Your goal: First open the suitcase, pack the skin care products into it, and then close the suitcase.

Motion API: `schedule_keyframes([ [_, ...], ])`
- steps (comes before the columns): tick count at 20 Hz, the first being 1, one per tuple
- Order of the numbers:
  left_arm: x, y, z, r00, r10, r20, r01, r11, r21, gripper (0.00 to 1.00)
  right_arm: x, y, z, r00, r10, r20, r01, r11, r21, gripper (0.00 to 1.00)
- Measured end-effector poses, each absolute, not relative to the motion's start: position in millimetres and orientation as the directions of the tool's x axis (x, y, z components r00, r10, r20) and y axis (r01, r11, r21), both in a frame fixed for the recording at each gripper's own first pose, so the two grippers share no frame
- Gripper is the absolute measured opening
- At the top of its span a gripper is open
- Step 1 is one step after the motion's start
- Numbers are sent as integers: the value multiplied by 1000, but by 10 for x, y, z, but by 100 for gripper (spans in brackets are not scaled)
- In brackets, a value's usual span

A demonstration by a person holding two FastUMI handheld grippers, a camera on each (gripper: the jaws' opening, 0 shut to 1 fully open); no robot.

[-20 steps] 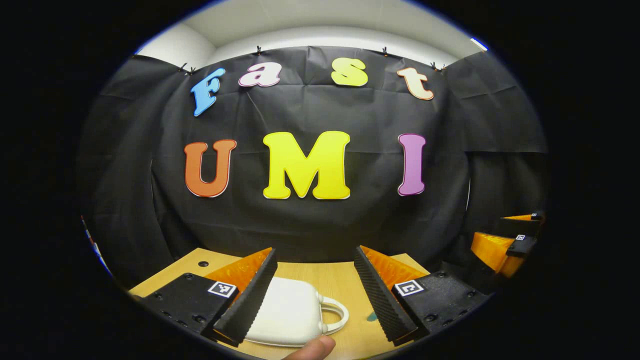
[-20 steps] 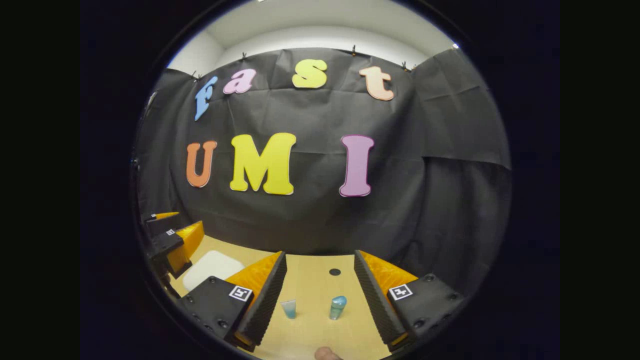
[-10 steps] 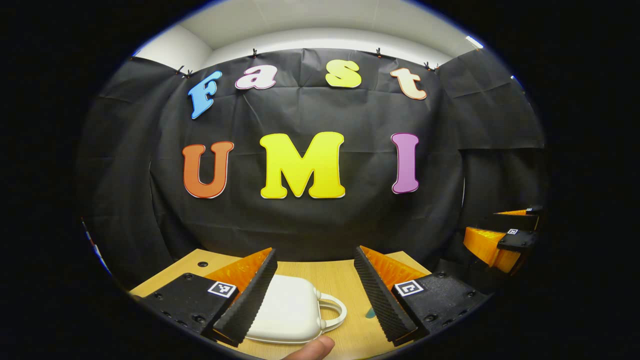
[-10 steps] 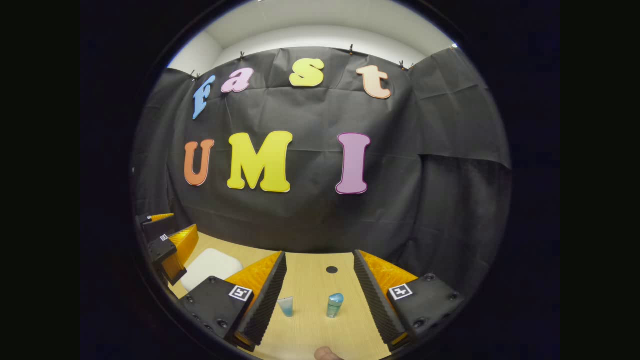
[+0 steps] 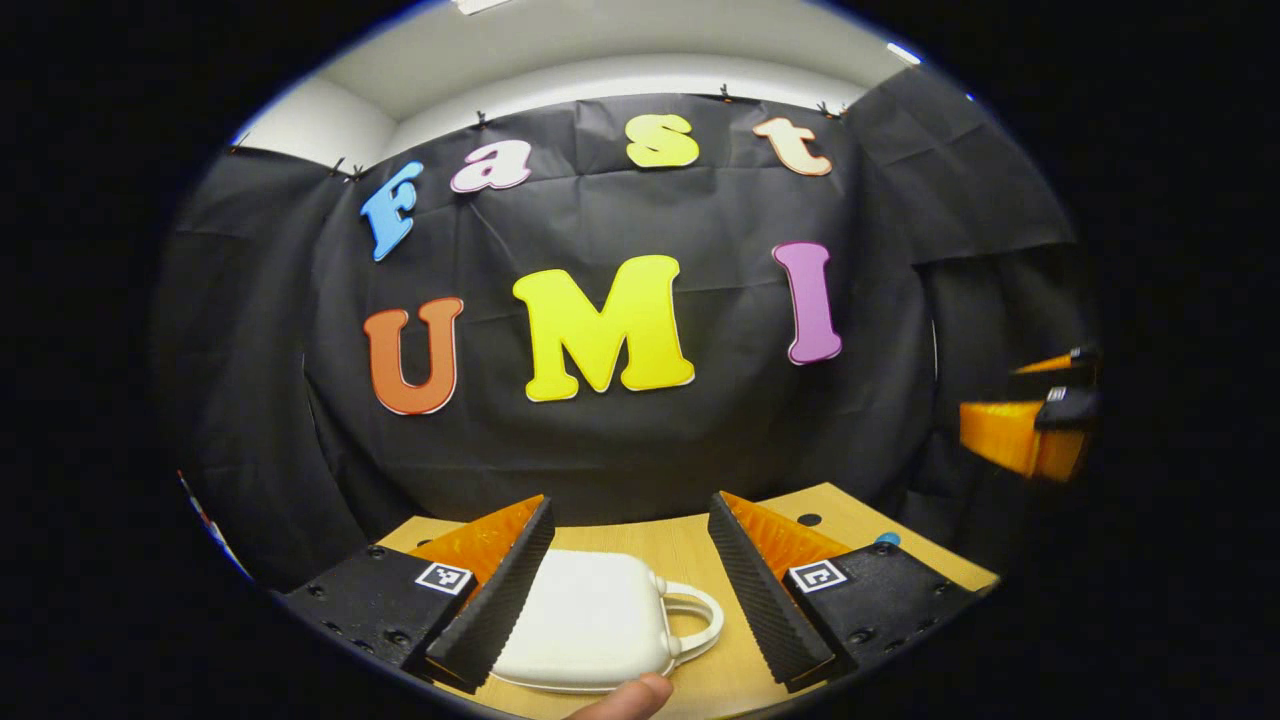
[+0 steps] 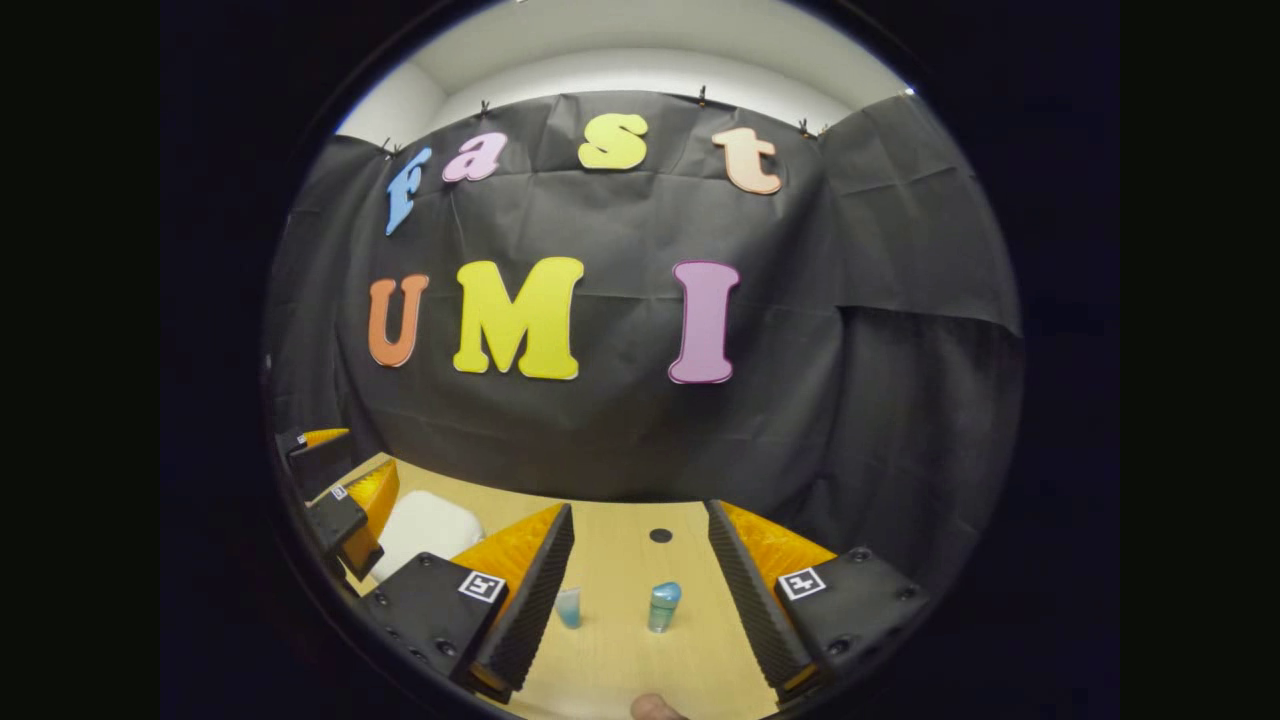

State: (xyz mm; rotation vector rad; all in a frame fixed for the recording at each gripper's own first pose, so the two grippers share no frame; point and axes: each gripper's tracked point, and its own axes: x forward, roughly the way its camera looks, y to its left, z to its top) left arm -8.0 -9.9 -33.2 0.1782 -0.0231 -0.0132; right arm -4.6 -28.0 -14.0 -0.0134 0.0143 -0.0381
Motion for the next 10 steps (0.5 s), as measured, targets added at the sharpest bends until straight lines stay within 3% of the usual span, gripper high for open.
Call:
schedule_keyframes([
  [6,123,-356,-1094,998,-50,-44,64,902,427,98,-178,-868,-55,993,-109,35,109,994,18,79],
  [10,227,-524,-1632,994,-33,-107,95,754,650,97,-242,-1143,-64,989,-132,72,135,990,-33,80],
])
